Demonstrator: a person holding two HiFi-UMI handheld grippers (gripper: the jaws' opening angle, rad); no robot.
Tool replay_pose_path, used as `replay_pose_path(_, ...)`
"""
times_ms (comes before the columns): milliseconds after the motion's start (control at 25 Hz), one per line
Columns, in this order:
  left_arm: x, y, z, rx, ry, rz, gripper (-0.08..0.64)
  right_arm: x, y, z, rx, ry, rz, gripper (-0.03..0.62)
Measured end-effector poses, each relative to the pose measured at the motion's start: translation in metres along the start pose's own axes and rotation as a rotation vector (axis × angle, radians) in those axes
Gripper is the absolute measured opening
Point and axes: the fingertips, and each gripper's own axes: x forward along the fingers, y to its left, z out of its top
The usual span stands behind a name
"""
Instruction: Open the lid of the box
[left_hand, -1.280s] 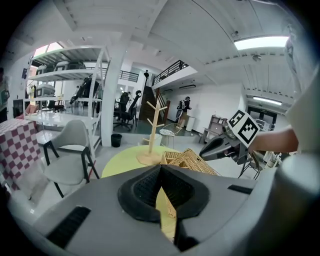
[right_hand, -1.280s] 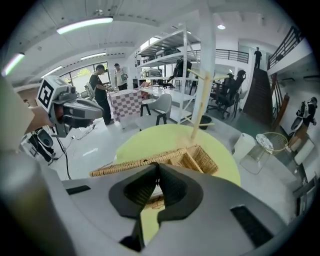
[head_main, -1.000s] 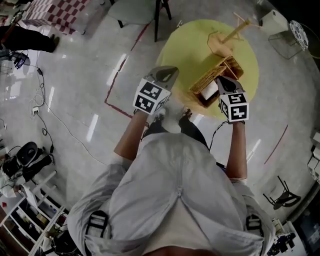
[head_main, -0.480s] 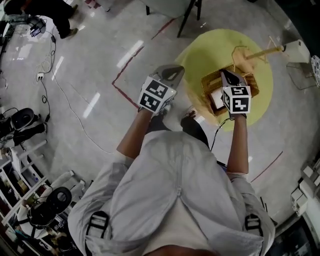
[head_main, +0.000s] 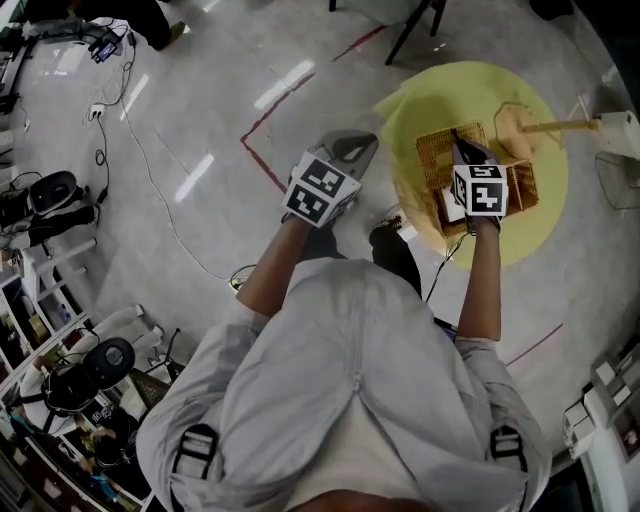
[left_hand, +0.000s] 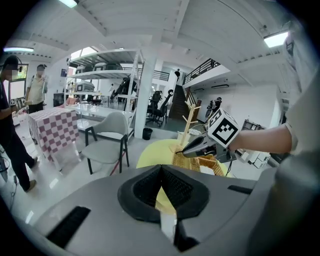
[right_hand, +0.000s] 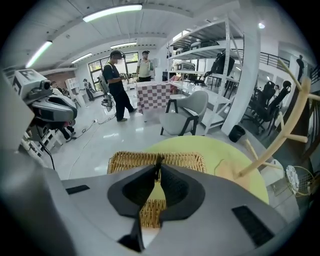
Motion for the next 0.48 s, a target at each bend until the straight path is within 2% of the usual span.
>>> replay_pose_path(280,-0.03,0.008,-0.024,0.017,0.034,-0.005,0.029,0.025,0.027,-0.005,0.044,0.032,0.005,0.075)
replay_pose_path(480,-0.043,0.005,-0.028,0.037,0.034,-0.043,0.029,0.009,0.038,0.001,0.062,0.003,-0.037,0.075)
